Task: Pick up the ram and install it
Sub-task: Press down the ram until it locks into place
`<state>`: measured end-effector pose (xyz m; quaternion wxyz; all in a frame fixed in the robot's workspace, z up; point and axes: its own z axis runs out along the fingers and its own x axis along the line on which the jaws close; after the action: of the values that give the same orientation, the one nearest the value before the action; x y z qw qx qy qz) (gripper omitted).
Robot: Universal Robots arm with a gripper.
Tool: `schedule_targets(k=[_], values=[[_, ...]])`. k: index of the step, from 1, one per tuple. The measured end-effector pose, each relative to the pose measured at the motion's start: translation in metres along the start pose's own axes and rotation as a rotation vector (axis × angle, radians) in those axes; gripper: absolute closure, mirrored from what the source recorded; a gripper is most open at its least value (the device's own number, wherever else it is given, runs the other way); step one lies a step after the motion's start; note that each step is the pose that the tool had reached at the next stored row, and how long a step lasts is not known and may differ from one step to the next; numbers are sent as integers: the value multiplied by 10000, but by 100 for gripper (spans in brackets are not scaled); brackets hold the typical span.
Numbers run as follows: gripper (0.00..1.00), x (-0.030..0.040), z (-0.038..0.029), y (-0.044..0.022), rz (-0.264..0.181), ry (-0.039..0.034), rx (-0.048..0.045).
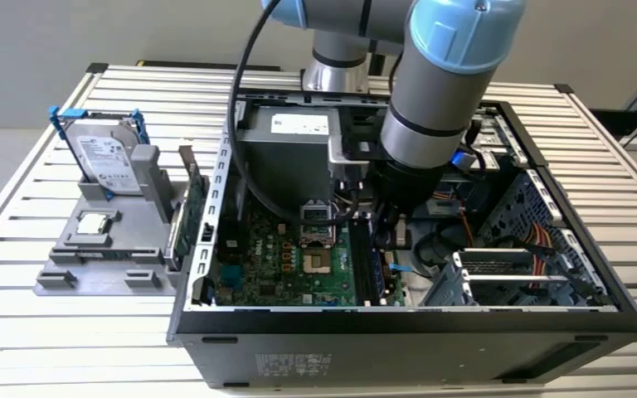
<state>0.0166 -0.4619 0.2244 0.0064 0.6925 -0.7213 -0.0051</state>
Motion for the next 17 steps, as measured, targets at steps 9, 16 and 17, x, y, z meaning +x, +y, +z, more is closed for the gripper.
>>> schedule_targets(k=[9, 16, 17], values=[[100, 4, 42, -2, 0, 7, -9], [100, 7, -231, 3, 0, 0, -52], [100, 7, -264, 4, 0, 2, -56]])
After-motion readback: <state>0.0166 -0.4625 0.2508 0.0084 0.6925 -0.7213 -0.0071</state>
